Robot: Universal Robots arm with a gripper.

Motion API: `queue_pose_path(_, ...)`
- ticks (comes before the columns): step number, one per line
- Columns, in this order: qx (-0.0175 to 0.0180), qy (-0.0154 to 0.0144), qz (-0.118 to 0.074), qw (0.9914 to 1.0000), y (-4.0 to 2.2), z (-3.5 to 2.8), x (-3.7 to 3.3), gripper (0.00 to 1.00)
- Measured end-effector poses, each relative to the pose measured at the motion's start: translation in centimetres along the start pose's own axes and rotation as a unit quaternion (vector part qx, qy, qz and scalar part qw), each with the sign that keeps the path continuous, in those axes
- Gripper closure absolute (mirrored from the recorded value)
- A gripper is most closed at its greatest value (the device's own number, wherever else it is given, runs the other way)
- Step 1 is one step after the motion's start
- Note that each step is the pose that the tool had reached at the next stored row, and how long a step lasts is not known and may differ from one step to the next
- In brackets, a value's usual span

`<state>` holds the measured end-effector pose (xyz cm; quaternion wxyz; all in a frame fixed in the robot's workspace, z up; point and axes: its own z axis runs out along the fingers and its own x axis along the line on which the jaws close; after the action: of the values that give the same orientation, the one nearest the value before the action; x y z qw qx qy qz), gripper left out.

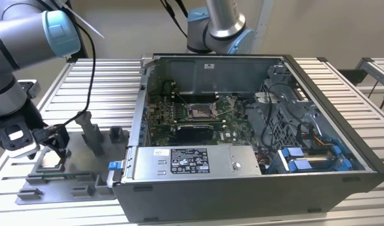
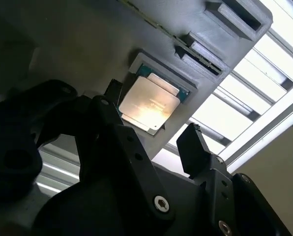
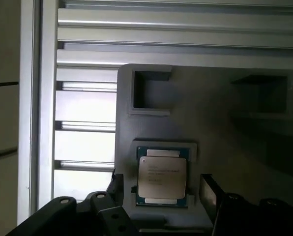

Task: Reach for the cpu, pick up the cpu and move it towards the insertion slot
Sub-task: 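Pick up the cpu and move it towards the insertion slot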

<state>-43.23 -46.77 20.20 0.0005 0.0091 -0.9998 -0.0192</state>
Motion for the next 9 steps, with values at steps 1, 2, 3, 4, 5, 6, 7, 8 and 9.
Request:
queue_pose_path(1,0.0,0.0,0.0,1.0,-0.01,0.14,0.0,0.0)
queue_pose_path(2,0.0,0.0,0.0,1.0,-0.01,0.29,0.0,0.0)
queue_pose_path(3,-0.0001,-0.0001,0.0,1.0,-0.02,0.44,0.0,0.0)
queue_pose_path(4,0.0,0.0,0.0,1.0,-0.02,0.58,0.0,0.0)
queue_pose_path(5,0.0,0.0,0.0,1.0,-0.03,0.7,0.0,0.0)
queue_pose_path(6,0.0,0.0001,0.0,1.0,-0.03,0.83,0.0,0.0)
queue_pose_path(7,0.0,0.0001,0.0,1.0,-0.04,0.96,0.0,0.0)
queue_pose_path(8,0.0,0.0001,0.0,1.0,-0.04,1.04,0.0,0.0)
queue_pose_path(9,0.0,0.0001,0.0,1.0,-0.04,1.13,0.0,0.0)
